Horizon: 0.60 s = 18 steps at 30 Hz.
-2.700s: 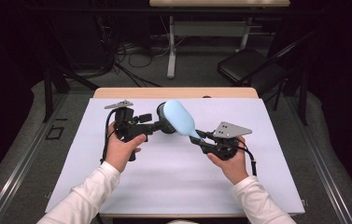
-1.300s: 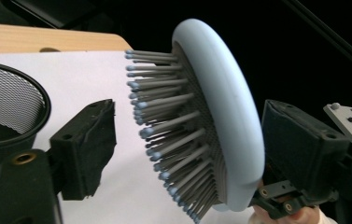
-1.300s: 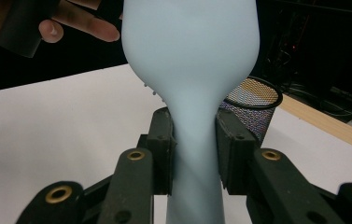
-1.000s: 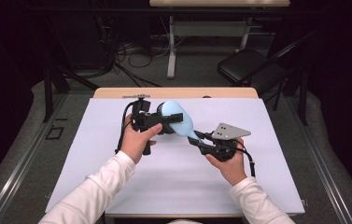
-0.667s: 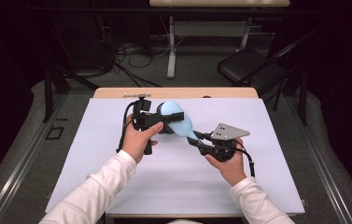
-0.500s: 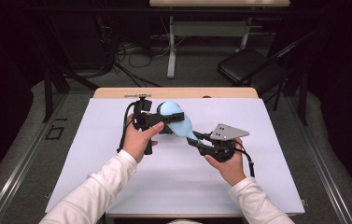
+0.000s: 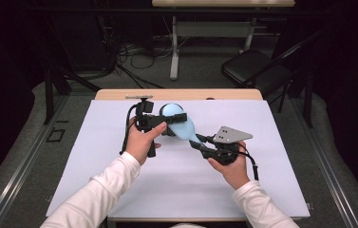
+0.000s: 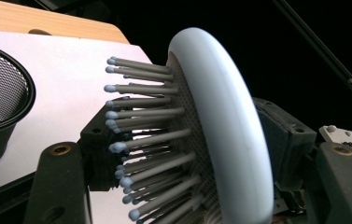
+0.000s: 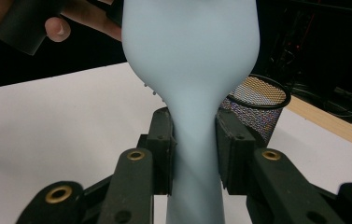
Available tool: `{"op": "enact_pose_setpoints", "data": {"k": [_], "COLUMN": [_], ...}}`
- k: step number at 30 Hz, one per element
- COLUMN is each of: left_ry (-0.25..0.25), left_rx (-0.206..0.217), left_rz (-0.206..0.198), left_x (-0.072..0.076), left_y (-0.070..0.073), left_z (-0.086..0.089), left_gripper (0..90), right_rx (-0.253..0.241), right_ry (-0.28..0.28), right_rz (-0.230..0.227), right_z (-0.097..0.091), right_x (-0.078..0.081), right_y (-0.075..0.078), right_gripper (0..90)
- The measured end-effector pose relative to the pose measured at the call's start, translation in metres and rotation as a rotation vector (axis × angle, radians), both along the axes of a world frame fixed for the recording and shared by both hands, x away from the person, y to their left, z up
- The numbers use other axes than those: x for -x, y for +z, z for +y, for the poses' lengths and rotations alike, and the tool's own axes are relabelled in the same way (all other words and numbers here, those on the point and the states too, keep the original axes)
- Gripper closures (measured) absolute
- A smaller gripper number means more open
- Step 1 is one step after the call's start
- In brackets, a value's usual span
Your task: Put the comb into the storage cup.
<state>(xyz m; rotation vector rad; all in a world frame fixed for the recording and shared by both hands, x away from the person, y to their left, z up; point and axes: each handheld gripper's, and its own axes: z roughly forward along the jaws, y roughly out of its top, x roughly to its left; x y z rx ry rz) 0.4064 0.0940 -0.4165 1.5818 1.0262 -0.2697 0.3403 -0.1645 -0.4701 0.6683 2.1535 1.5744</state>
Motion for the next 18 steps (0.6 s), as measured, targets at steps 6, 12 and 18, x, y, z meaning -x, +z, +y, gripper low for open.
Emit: {"op": "enact_pose_setpoints", "data": {"k": [6, 12, 18], "left_ry": [0.003, 0.008, 0.020], "left_rx": [-0.005, -0.008, -0.004], "left_rz": [0.007, 0.013, 0.019], "left_x": [-0.0003, -0.0003, -0.0003], "left_y": [-0.0014, -0.0023, -0.0026], "left_z": [0.0013, 0.0022, 0.0035], "left_gripper": [35.8, 37.6, 41.4], "right_rx": [0.006, 0.009, 0.011], "right_ry": [0.000, 0.001, 0.002], "right_rz": [0.002, 0.003, -0.002], "right_z": [0.0012, 0.0020, 0.0024], "right_x": [0.0003, 0.0002, 0.0000], "right_y": [-0.0013, -0.0025, -0.0035], "right_gripper": [69.7, 69.7, 69.7]}}
